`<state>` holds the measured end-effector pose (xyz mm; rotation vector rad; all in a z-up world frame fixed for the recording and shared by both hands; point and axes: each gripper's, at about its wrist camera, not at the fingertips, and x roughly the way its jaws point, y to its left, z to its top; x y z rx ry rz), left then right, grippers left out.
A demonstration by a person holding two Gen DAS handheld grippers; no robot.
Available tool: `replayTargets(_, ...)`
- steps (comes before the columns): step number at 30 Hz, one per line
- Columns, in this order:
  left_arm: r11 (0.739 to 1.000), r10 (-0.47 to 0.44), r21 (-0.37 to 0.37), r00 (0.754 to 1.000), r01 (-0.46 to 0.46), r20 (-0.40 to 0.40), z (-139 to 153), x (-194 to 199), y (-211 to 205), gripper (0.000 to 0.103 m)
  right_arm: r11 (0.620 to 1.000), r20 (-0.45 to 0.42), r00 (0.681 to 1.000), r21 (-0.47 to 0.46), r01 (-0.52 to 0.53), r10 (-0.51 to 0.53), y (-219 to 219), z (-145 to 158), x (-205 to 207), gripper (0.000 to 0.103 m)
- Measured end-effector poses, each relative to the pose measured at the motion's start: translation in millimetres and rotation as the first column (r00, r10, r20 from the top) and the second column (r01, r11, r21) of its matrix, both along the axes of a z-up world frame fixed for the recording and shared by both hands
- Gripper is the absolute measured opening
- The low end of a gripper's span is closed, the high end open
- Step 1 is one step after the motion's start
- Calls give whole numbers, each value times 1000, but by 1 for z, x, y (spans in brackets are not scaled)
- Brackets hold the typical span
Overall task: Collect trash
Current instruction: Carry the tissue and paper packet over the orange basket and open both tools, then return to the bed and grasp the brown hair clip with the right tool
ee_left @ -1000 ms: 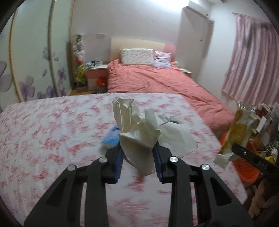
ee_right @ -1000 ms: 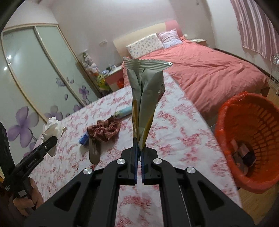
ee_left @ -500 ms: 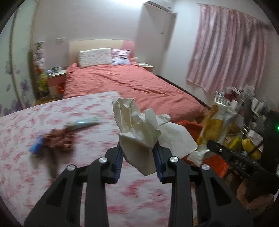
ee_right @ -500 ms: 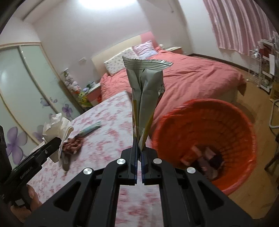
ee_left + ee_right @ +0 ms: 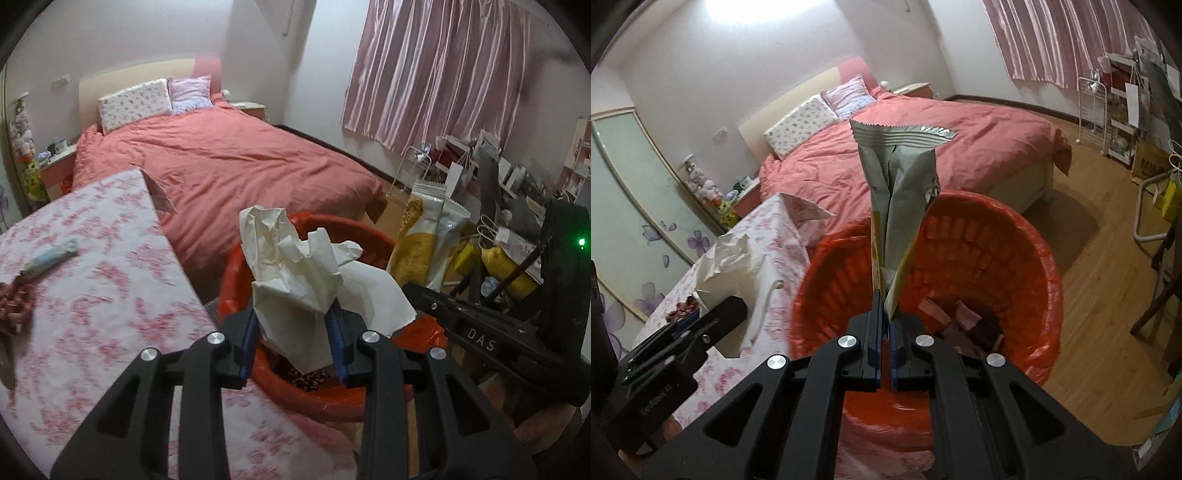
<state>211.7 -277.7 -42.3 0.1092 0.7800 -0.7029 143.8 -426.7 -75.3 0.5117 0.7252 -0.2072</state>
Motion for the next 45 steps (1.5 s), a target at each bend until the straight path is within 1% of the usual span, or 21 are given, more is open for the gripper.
replayTargets(2, 1000, -3, 13, 1000, 3, -11, -8, 2, -9, 36, 1000, -14, 1000, 2, 1, -1, -5, -5, 2, 3)
replayTargets(4, 1000, -1, 27, 1000, 1, -22, -15, 5, -16, 43, 1000, -24, 1000, 3, -1, 1, -7, -8, 2, 4)
replayTargets(6, 999, 8, 36, 1000, -7, -28, -20, 8, -16, 53, 1000, -36, 999, 4, 2, -2, -8, -12, 3, 7)
replayTargets(8, 999, 22, 42, 999, -21, -30, -22, 12, -12, 58, 1000, -49, 999, 7, 7, -7, -9, -16, 5, 13)
replayTargets(10, 998, 38, 47, 999, -36, -31, -23, 14, -8, 61, 1000, -59, 998, 8, 10, -9, -9, -18, 5, 17)
replayTargets(12, 997, 56, 49, 998, -54, -27, -22, 16, -1, 64, 1000, -63, 998, -2, 15, -15, -9, -19, 5, 32)
replayTargets(13, 997, 65, 49, 998, -64, -24, -21, 17, 3, 65, 1000, -64, 998, -9, 16, -17, -6, -18, 5, 35)
replayTargets(14, 996, 73, 50, 997, -72, -22, -20, 18, 8, 66, 1000, -65, 998, -14, 18, -19, -5, -17, 5, 41)
replayTargets(18, 993, 104, 54, 995, -104, -5, -16, 19, 27, 69, 1000, -68, 998, -24, 14, -16, 1, -14, 7, 43)
replayTargets(20, 990, 125, 65, 992, -126, 20, -13, 17, 41, 72, 999, -71, 997, -36, 10, -13, 3, -12, 9, 45)
replayTargets(23, 983, 158, 83, 985, -163, 63, -8, 15, 61, 77, 997, -72, 997, -80, 8, -14, 17, -7, 9, 59)
replayTargets(25, 976, 188, 92, 978, -196, 90, -5, 14, 81, 79, 993, -75, 997, -114, 2, -10, 30, -3, 10, 63)
replayTargets(26, 972, 203, 97, 974, -212, 100, -3, 15, 90, 80, 991, -79, 997, -132, -5, -6, 38, -1, 12, 68)
replayTargets(27, 967, 221, 102, 969, -232, 110, -2, 16, 102, 80, 989, -79, 997, -146, -11, -1, 44, 0, 14, 72)
replayTargets(28, 962, 240, 105, 964, -252, 118, -1, 18, 115, 81, 986, -78, 997, -163, -19, 6, 53, 2, 15, 74)
replayTargets(30, 949, 279, 112, 951, -294, 132, 0, 20, 139, 82, 980, -74, 997, -194, -45, 31, 72, 6, 19, 81)
replayTargets(32, 933, 323, 120, 937, -339, 136, 0, 23, 167, 82, 975, -67, 996, -212, -69, 56, 87, 8, 21, 83)
replayTargets(36, 887, 430, 123, 893, -445, 129, -1, 34, 229, 82, 968, -56, 991, -218, -128, 119, 118, 13, 27, 83)
replayTargets(39, 845, 511, 117, 852, -522, 114, -3, 41, 275, 82, 962, -47, 983, -199, -185, 180, 143, 15, 34, 83)
replayTargets(41, 815, 560, 110, 822, -569, 107, -4, 44, 307, 82, 954, -44, 972, -191, -233, 229, 164, 15, 40, 83)
replayTargets(45, 773, 613, 113, 781, -624, 114, -4, 45, 350, 82, 929, -45, 945, -176, -326, 323, 210, 14, 55, 81)
